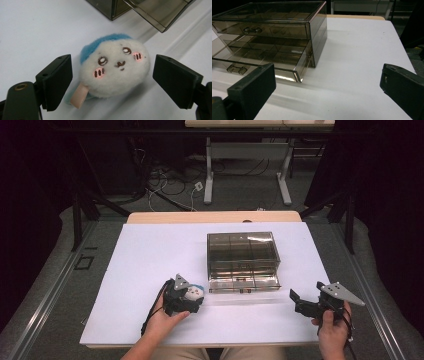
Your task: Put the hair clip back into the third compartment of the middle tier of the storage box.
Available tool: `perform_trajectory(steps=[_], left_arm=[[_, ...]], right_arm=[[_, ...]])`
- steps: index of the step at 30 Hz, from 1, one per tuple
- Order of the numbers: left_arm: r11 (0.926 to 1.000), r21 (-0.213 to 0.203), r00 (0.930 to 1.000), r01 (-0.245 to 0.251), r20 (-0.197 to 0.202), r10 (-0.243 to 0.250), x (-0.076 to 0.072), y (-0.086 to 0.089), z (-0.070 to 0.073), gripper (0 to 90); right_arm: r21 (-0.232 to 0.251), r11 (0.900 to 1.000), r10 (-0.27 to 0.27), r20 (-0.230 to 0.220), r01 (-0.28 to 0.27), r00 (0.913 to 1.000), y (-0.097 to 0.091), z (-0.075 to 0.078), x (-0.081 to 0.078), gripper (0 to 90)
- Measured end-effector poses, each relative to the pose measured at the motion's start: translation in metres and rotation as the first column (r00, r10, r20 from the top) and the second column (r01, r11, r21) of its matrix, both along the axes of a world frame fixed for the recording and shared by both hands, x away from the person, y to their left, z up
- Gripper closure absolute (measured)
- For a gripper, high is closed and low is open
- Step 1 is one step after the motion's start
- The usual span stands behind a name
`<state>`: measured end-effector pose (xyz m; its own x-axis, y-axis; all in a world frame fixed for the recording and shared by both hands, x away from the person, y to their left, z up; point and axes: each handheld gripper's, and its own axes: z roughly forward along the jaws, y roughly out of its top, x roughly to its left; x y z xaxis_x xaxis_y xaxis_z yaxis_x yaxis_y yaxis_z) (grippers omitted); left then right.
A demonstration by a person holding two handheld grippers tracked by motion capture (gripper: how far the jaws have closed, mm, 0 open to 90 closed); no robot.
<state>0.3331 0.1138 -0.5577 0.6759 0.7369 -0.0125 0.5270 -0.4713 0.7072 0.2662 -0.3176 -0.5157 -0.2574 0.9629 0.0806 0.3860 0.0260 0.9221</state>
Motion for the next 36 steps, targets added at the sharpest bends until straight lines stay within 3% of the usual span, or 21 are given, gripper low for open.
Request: perform_trajectory(steps=[4, 10, 17, 36], left_arm=[[0.9995, 0.028, 0.9999, 0.012, -0.009, -0.012, 0.0004, 0.0000, -0.0008, 20.7], [0.9997, 0.019, 0.9989, 0.015, -0.045, -0.014, 0.0031, 0.0029, -0.0044, 23.8], [0.9996, 0.025, 0.9989, 0.017, -0.044, -0.015, 0.0033, 0.0034, -0.0044, 24.6], [0.9994, 0.030, 0.9990, 0.020, -0.041, -0.019, 0.0021, 0.0040, -0.0016, 37.8]], right_arm=[[0.003, 1.0000, 0.008, -0.005, -0.008, 1.0000, -0.0001, -0.0001, 0.0002, 0.0], [0.005, 1.0000, 0.008, -0.006, -0.008, 0.9999, -0.0001, -0.0007, 0.0009, 0.1], [0.007, 0.9999, 0.009, -0.008, -0.009, 0.9999, 0.0000, -0.0012, 0.0011, 0.2], [0.023, 0.9997, 0.006, -0.016, -0.006, 0.9999, -0.0010, -0.0021, 0.0017, 0.3]])
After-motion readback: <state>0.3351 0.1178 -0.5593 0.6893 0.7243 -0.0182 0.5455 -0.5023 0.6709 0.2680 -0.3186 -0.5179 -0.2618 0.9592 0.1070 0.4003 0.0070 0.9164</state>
